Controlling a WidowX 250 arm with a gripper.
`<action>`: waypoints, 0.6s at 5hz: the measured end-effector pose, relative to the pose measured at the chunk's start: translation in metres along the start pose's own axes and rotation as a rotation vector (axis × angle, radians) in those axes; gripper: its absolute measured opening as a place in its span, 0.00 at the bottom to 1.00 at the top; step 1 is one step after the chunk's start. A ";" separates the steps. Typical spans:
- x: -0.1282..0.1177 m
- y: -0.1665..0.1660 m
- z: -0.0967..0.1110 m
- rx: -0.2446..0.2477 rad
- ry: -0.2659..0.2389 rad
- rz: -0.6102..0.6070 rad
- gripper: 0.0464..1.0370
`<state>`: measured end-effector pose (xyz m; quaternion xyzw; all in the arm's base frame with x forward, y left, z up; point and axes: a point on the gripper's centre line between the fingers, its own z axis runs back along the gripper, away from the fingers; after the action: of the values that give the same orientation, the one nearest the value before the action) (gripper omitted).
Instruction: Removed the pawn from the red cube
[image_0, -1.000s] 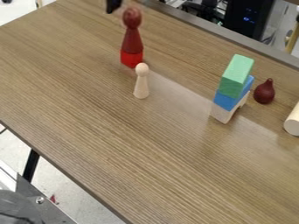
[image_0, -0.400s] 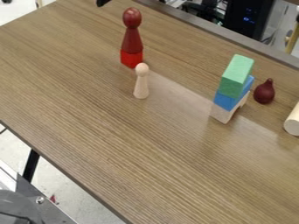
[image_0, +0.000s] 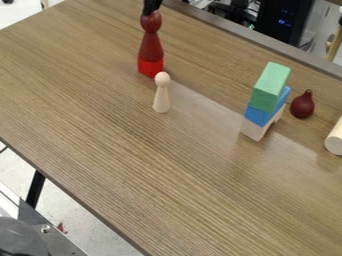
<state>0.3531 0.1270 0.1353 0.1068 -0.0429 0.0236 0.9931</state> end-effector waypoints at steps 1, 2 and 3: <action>0.005 -0.001 -0.005 0.014 0.023 0.015 0.96; 0.012 -0.002 -0.009 0.015 0.037 0.021 0.96; 0.016 -0.005 -0.011 -0.016 0.061 0.015 0.96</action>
<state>0.3706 0.1248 0.1249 0.0978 -0.0134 0.0338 0.9945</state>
